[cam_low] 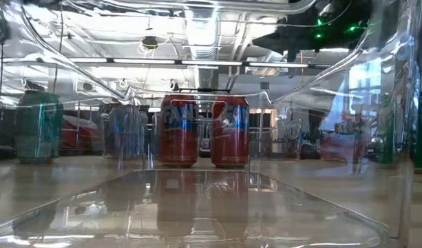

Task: Sort soda cans
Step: Put the white and blue soda can into the top left transparent bin

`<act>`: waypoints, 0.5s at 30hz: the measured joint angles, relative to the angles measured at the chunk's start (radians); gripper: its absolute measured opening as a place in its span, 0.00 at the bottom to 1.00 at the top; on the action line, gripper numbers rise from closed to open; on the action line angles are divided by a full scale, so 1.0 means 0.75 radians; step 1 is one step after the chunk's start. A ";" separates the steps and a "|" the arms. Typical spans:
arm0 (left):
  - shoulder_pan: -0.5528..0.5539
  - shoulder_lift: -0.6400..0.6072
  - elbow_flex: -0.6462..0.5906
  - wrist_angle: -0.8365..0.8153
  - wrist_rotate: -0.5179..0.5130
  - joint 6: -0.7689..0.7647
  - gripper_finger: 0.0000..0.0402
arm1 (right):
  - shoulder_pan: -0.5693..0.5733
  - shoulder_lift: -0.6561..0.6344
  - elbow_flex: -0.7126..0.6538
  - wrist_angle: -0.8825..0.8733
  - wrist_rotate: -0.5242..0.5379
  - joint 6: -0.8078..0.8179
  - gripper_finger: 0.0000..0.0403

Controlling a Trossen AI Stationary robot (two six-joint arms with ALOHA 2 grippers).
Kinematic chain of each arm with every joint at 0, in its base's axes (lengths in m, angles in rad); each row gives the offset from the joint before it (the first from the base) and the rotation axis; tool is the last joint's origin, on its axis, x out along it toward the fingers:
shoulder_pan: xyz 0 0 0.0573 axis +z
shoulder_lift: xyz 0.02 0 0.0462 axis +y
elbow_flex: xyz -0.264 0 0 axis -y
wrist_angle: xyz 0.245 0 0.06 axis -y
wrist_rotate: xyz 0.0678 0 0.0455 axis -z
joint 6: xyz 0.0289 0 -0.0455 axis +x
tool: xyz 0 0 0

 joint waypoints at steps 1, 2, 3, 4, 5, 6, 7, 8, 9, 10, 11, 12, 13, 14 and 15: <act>-0.018 0.015 0.012 -0.001 0.003 -0.026 0.86 | 0.000 0.000 0.000 0.014 0.000 0.001 0.30; -0.034 0.029 0.025 0.000 0.004 -0.047 0.86 | 0.001 0.000 0.000 0.026 0.000 0.000 0.32; -0.047 0.040 0.039 0.001 0.003 -0.065 0.86 | 0.001 0.000 0.000 0.031 0.000 0.000 0.34; -0.058 0.050 0.052 0.002 0.001 -0.083 0.86 | 0.001 0.000 0.000 0.035 0.000 -0.003 0.36; -0.068 0.060 0.064 0.003 -0.003 -0.103 0.86 | 0.001 0.000 0.000 0.037 0.000 -0.004 0.39; -0.074 0.069 0.075 0.003 -0.003 -0.121 0.86 | 0.001 0.000 0.000 0.038 0.001 -0.004 0.41; -0.080 0.078 0.084 0.002 -0.003 -0.139 0.86 | 0.001 0.000 0.000 0.039 0.001 -0.015 0.44; -0.084 0.086 0.093 0.000 -0.003 -0.159 0.86 | 0.001 0.000 0.000 0.039 0.001 -0.030 0.47; -0.087 0.095 0.101 0.001 -0.003 -0.179 0.86 | 0.001 0.000 0.000 0.038 0.004 -0.044 0.50; -0.091 0.105 0.107 0.000 -0.004 -0.202 0.86 | 0.001 0.000 0.000 0.038 0.006 -0.056 0.53; -0.095 0.116 0.111 0.002 -0.004 -0.222 0.86 | 0.001 0.000 0.000 0.038 0.006 -0.064 0.56; -0.098 0.129 0.113 0.000 -0.005 -0.247 0.86 | 0.001 0.000 0.000 0.039 0.006 -0.069 0.59; -0.102 0.141 0.115 -0.003 -0.004 -0.272 0.86 | 0.001 0.000 0.000 0.042 0.006 -0.070 0.62; -0.105 0.156 0.115 -0.003 0.001 -0.295 0.86 | 0.001 0.000 0.000 0.045 0.006 -0.071 0.64; -0.107 0.172 0.115 -0.002 0.018 -0.311 0.86 | 0.001 0.000 0.000 0.048 0.006 -0.073 0.67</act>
